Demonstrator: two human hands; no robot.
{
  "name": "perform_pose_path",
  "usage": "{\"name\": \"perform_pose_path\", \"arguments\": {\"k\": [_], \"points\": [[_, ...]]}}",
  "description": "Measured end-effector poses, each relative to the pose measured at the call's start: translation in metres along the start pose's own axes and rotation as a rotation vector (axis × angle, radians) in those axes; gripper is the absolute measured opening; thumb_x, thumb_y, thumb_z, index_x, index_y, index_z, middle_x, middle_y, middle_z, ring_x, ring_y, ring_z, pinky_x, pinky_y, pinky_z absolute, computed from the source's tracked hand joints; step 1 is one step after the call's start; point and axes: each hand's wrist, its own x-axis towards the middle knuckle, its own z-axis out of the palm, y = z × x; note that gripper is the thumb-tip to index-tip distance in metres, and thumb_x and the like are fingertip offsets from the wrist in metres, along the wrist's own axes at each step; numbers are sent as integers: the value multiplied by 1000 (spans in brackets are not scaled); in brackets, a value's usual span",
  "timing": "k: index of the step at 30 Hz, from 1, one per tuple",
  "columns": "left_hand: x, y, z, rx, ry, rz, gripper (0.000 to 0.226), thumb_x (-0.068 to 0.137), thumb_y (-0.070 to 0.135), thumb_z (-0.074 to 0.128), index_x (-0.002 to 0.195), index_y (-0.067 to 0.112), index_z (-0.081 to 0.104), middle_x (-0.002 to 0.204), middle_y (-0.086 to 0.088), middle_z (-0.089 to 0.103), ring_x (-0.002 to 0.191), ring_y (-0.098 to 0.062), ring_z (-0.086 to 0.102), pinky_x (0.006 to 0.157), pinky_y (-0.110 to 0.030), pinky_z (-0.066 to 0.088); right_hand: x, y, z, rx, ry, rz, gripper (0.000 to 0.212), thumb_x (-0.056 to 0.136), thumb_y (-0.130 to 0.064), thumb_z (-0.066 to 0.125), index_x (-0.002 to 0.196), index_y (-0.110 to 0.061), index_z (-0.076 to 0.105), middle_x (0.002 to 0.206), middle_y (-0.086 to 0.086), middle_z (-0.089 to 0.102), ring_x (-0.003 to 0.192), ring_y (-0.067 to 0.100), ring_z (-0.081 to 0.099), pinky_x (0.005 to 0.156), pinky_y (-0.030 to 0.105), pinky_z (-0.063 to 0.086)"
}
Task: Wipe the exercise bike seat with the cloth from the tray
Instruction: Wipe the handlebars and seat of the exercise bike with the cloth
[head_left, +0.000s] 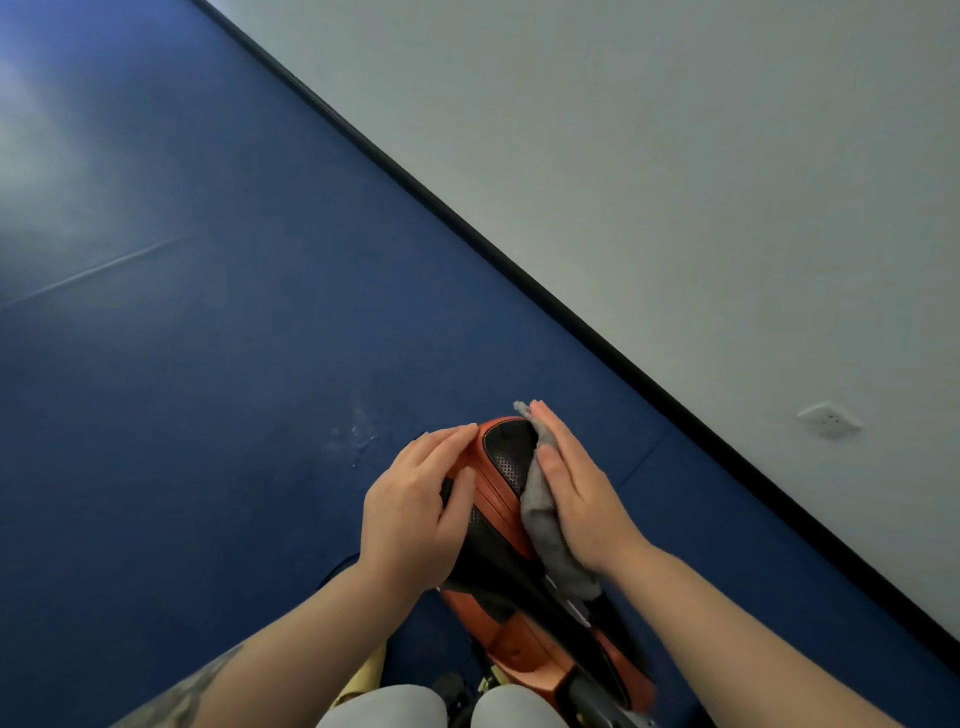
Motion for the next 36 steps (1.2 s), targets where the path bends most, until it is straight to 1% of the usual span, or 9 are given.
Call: {"name": "perform_pose_path", "arguments": {"k": [6, 11, 13, 15, 19, 23, 27, 31, 36], "points": [[-2, 0, -1, 6, -5, -6, 41, 89, 36, 40, 125, 28, 56, 119, 16, 60, 108, 4, 49, 82, -3, 30, -49, -5, 2, -87, -95, 5, 60, 100, -34, 34, 148, -45, 1, 154, -35, -5, 139, -16, -1, 113, 16, 10], [-1, -1, -1, 7, 1, -11, 41, 89, 36, 40, 126, 29, 55, 121, 15, 60, 110, 1, 50, 82, -7, 31, -71, -7, 7, -316, -9, 98, 63, 99, -44, 33, 142, -55, -12, 147, -35, 11, 126, -9, 34, 96, 14, 33], [-1, 0, 0, 8, 7, -18, 40, 89, 35, 42, 126, 29, 55, 121, 15, 60, 110, 0, 50, 82, -6, 30, -54, -11, 10, -248, 51, 159, 58, 99, -48, 29, 144, -53, -7, 147, -26, 28, 127, 3, 44, 95, 20, 37], [-1, 1, 0, 15, 11, -21, 39, 89, 32, 43, 126, 29, 55, 120, 15, 60, 108, 3, 48, 81, -4, 28, -30, -12, 14, -215, 113, 156, 55, 100, -47, 27, 148, -45, 2, 154, -20, 25, 136, 8, 36, 102, 26, 35], [-2, 2, -1, 20, 17, -25, 39, 89, 31, 43, 126, 29, 56, 120, 17, 60, 104, 10, 43, 77, -3, 29, -5, -18, 21, -359, 145, -76, 51, 102, -38, 26, 152, -32, 14, 159, -15, 12, 145, 0, 9, 117, 29, 23], [-3, 1, -1, 10, 9, -16, 38, 90, 31, 42, 126, 30, 55, 119, 17, 60, 104, 6, 47, 77, -5, 32, -26, -5, 11, -559, -13, -359, 52, 103, -27, 36, 151, -29, 19, 160, -16, 10, 147, 5, -1, 120, 27, 2], [-3, 1, -1, 2, 5, -25, 39, 91, 34, 40, 127, 30, 54, 120, 17, 59, 107, 3, 49, 79, -12, 35, -54, 3, 6, -353, -7, -205, 52, 102, -30, 37, 149, -41, 16, 156, -29, 3, 144, -5, -1, 115, 15, 6], [-3, 1, -1, -7, 14, -35, 39, 90, 33, 40, 126, 29, 55, 120, 15, 60, 104, 6, 45, 78, -6, 31, -23, -10, 16, -87, 128, 44, 49, 101, -38, 31, 148, -42, 18, 155, -26, 17, 140, -9, 15, 114, 20, 19], [-3, 0, 0, -12, 13, -37, 38, 90, 31, 40, 125, 27, 56, 120, 14, 61, 107, 1, 51, 78, -5, 31, 6, -25, 26, -448, 156, -96, 46, 103, -37, 25, 148, -29, 29, 157, -12, 24, 145, 4, 15, 118, 30, 19]]}}
